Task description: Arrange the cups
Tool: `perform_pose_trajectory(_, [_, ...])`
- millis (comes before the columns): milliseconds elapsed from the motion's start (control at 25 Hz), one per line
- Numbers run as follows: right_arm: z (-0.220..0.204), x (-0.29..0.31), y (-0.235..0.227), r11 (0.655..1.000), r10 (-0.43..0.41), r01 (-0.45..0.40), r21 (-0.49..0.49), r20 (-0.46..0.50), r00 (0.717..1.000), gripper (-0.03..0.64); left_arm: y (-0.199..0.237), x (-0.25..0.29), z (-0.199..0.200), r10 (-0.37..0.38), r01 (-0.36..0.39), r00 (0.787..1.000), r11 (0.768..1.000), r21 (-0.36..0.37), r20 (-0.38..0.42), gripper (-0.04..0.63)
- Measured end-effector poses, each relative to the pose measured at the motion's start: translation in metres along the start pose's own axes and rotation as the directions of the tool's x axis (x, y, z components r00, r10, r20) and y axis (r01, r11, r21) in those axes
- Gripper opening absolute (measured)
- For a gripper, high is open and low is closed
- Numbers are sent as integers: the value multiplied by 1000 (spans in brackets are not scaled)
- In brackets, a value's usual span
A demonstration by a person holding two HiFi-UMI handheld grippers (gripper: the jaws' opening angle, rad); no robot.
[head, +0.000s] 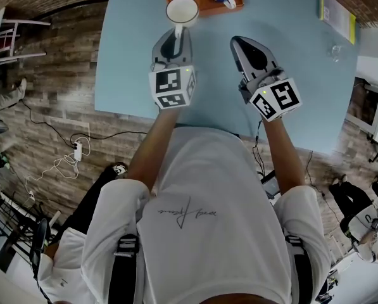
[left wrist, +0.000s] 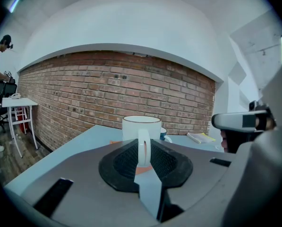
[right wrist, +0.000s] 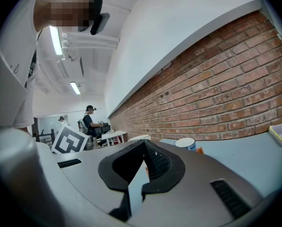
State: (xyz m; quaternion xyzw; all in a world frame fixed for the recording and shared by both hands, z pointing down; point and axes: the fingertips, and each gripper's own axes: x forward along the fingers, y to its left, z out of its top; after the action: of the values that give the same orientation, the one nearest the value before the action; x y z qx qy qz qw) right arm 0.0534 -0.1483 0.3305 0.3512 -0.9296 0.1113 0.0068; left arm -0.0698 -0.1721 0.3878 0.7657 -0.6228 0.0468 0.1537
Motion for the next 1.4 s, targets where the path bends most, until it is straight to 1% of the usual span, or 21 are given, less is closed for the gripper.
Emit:
perform_pose_trajectory(520, [-5,10,-17,999,-14,14,28,-23,1000,21,7,29,-1,10,-10,1000,1000,-4,-12,57])
perform_pose_trajectory(840, [-13,9,-22,999,-18,20,46,-45,999,21,17,42,-2,46,-47,999,999,-10,-6,57])
perform_pose_trajectory(1400, [-24,13,-36,997,-27,32,72,-75,997,21,25,69,-15,98,-98,995,995,-4,-26,57])
